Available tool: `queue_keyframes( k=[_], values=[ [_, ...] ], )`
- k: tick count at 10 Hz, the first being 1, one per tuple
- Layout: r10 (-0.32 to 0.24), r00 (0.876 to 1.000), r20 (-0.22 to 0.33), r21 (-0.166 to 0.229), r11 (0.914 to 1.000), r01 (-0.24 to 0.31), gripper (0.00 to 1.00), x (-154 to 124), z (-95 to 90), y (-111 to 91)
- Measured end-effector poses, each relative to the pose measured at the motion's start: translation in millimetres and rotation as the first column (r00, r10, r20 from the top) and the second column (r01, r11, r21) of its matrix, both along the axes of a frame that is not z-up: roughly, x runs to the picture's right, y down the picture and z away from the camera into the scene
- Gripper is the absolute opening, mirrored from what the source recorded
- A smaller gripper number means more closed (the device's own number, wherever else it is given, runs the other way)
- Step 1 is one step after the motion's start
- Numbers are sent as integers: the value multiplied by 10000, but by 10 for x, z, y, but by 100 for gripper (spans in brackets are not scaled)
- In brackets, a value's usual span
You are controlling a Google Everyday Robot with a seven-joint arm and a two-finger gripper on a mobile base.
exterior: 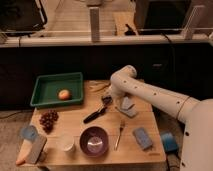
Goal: Place brush in table surface
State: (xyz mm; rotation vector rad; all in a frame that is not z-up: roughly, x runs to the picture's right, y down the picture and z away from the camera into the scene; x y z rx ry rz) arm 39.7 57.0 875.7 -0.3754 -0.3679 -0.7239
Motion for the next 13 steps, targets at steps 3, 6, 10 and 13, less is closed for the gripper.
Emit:
queue_keyframes(
  k=[3, 6, 10, 13],
  values=[
    [-15, 10000, 84, -45, 10000, 15, 80, -93, 63, -18],
    [-65, 9998, 164, -81, 9999, 66, 80, -163, 123, -33],
    [-188, 9994, 301, -182, 9996, 193, 80, -254, 193, -34],
    [-264, 9990, 368, -252, 9993, 274, 80, -289, 240, -41]
  ],
)
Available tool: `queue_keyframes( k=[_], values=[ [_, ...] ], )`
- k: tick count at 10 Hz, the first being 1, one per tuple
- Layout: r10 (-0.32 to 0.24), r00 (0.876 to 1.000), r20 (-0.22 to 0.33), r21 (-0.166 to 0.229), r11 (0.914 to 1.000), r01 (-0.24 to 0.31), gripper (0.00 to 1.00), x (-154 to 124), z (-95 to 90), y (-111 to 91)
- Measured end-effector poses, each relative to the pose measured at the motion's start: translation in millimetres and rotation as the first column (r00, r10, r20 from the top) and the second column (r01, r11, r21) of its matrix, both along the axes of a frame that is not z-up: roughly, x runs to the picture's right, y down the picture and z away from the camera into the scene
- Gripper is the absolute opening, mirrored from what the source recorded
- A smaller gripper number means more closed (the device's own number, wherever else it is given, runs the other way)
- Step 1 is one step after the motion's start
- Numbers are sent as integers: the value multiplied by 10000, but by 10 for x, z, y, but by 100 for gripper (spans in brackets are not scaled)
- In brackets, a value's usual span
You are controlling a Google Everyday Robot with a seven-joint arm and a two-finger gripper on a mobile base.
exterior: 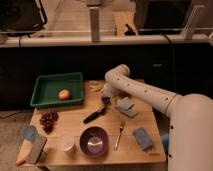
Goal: Place brush in table surface
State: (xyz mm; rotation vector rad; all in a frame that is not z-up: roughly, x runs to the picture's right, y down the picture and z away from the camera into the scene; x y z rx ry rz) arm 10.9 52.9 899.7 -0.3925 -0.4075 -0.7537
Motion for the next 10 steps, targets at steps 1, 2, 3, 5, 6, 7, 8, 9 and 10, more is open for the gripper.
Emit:
queue_keyframes(
  k=[1, 2, 3, 5, 6, 7, 8, 9, 10],
  values=[
    [-52, 10000, 20, -39, 10000, 52, 80, -4, 24, -8],
    [-69, 10000, 30, -64, 10000, 69, 80, -7, 40, -10],
    [-82, 10000, 42, -89, 9999, 82, 80, -15, 51, -15],
    [-123, 9999, 65, -118, 9999, 123, 79, -37, 83, -23],
    [-162, 9999, 44, -160, 9997, 162, 74, -25, 117, -15],
    [-181, 9998, 37, -182, 9997, 181, 63, -19, 148, -20],
    [-194, 9998, 44, -219, 9996, 195, 55, -27, 165, -25],
    [-201, 9998, 44, -251, 9995, 202, 51, -35, 173, -26],
    [-235, 9997, 19, -280, 9993, 235, 42, -38, 195, -20]
  ],
)
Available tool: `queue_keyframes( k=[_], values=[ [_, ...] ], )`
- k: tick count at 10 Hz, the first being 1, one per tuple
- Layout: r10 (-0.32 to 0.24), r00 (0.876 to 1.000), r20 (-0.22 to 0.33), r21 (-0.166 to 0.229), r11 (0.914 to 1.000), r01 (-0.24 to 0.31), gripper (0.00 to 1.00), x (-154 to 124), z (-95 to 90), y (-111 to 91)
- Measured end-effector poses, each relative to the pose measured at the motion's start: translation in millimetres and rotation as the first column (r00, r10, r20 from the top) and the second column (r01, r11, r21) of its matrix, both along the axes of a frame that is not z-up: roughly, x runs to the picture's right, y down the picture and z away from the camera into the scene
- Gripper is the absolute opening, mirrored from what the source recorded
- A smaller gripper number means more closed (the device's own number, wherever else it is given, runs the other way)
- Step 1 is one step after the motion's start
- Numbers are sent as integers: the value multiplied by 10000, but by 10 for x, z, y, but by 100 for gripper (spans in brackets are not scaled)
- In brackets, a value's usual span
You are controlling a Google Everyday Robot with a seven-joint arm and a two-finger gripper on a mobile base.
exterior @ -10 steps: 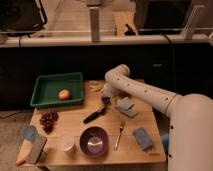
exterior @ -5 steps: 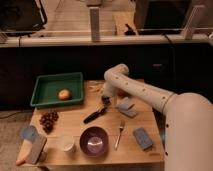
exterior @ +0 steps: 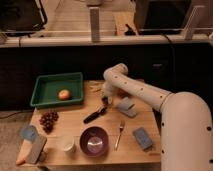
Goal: Place brush in table surface
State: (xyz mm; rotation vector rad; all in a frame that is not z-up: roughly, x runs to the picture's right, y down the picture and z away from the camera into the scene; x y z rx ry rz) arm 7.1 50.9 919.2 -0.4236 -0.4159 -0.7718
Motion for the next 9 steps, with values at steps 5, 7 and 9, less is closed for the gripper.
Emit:
queue_keyframes(
  k=[5, 7, 9],
  values=[
    [-183, 9998, -5, -153, 9997, 183, 5, -33, -21, -22],
    [-263, 9997, 23, -235, 9994, 263, 5, -67, -15, -34],
    [-302, 9995, -25, -334, 9990, 301, 5, -57, -22, -37]
  ],
)
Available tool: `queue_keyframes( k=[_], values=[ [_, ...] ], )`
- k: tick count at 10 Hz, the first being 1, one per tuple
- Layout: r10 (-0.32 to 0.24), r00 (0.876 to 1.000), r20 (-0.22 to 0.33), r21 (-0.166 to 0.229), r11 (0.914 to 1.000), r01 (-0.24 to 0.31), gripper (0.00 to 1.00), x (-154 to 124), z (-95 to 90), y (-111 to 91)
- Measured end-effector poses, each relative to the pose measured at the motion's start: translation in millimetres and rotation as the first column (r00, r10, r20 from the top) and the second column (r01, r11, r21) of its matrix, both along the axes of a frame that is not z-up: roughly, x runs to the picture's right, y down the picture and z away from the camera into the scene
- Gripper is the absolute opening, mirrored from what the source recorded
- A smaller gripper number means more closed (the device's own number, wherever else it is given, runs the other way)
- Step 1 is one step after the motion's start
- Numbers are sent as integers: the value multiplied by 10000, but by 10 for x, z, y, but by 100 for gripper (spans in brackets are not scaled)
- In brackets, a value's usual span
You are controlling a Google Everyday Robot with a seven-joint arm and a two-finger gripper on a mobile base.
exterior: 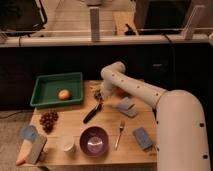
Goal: Place brush in table surface
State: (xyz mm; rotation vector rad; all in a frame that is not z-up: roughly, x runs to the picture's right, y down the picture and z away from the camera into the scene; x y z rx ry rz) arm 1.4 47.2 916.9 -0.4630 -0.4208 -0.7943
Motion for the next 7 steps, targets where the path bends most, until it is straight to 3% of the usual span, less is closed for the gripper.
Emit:
queue_keyframes(
  k=[5, 7],
  values=[
    [31, 10000, 53, -286, 9996, -29, 6, 29, 96, 54],
    [60, 9998, 182, -155, 9999, -57, 20, 21, 66, 63]
  ],
)
